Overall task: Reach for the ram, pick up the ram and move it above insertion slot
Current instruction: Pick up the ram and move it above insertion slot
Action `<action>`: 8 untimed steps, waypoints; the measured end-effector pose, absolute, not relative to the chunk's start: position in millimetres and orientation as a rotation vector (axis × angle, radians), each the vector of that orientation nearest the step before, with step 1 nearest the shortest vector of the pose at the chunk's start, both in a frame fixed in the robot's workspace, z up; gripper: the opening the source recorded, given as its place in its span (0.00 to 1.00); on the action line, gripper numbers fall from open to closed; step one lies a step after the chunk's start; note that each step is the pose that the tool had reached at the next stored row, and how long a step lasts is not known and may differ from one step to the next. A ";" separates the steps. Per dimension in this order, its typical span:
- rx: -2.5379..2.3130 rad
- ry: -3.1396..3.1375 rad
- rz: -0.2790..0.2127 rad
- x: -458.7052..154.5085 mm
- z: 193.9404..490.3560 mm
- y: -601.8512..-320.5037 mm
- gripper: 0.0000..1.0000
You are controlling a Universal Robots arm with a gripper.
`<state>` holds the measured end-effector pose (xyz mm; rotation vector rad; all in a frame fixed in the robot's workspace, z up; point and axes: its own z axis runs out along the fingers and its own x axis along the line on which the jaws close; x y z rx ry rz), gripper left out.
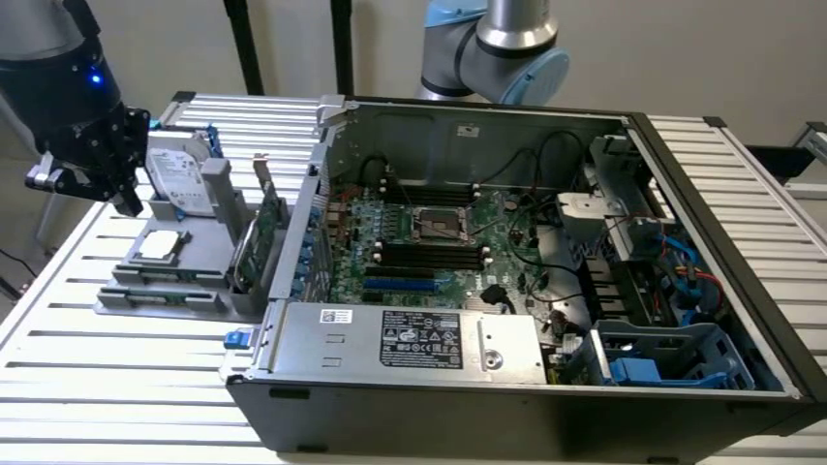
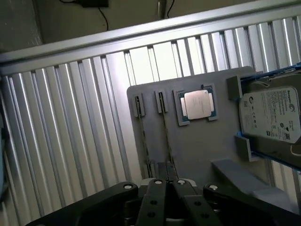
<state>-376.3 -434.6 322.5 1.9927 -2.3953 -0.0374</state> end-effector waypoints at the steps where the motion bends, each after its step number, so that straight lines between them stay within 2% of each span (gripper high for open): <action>1: 2.012 -2.379 -0.037 -376.3 322.5 -434.6 0.11; 5: 2.028 -2.367 -0.038 -374.4 322.5 -435.3 0.12; 6: 2.029 -2.366 -0.039 -373.8 322.5 -435.6 0.18; 7: 2.030 -2.365 -0.039 -373.4 322.5 -436.0 0.18; 8: 2.031 -2.365 -0.039 -373.0 322.6 -436.5 0.24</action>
